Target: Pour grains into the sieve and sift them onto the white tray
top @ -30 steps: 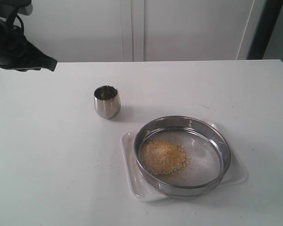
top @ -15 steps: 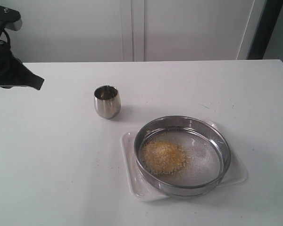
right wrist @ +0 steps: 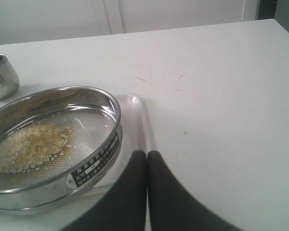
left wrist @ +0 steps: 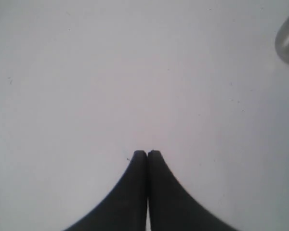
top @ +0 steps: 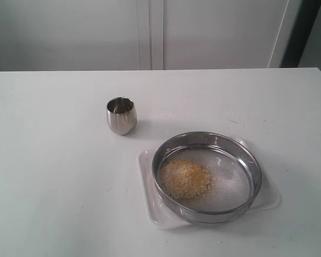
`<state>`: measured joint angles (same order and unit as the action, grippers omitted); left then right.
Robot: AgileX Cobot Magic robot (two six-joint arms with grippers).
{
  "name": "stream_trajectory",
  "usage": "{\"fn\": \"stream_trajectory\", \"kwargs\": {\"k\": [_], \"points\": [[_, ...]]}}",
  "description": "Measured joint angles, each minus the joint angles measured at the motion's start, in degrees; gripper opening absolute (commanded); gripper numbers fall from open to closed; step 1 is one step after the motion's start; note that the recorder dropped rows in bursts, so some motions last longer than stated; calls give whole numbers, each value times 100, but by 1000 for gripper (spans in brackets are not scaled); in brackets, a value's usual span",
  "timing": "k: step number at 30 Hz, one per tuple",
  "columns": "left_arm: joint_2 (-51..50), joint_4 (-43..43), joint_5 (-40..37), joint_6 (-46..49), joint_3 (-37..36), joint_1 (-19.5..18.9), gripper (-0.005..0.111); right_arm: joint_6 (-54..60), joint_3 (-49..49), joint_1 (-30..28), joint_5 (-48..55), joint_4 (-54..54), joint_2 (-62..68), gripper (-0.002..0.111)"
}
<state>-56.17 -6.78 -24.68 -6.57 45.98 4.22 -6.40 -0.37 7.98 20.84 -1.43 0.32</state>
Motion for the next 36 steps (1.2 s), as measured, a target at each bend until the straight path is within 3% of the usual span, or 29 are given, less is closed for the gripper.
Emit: {"fn": "stream_trajectory", "kwargs": {"k": [9, 16, 25, 29, 36], "points": [[2133, 0, 0, -10, -1892, -667, 0, 0, 0, 0, 0, 0, 0, 0], [3583, -24, -10, -22, -2822, -737, 0, 0, 0, 0, 0, 0, 0, 0], [3848, 11, 27, -69, -2957, -737, 0, 0, 0, 0, 0, 0, 0, 0], [3848, 782, 216, 726, -2960, -740, 0, 0, 0, 0, 0, 0, 0, 0], [3848, 889, 242, 875, -2960, -740, 0, 0, 0, 0, 0, 0, 0, 0]]}}
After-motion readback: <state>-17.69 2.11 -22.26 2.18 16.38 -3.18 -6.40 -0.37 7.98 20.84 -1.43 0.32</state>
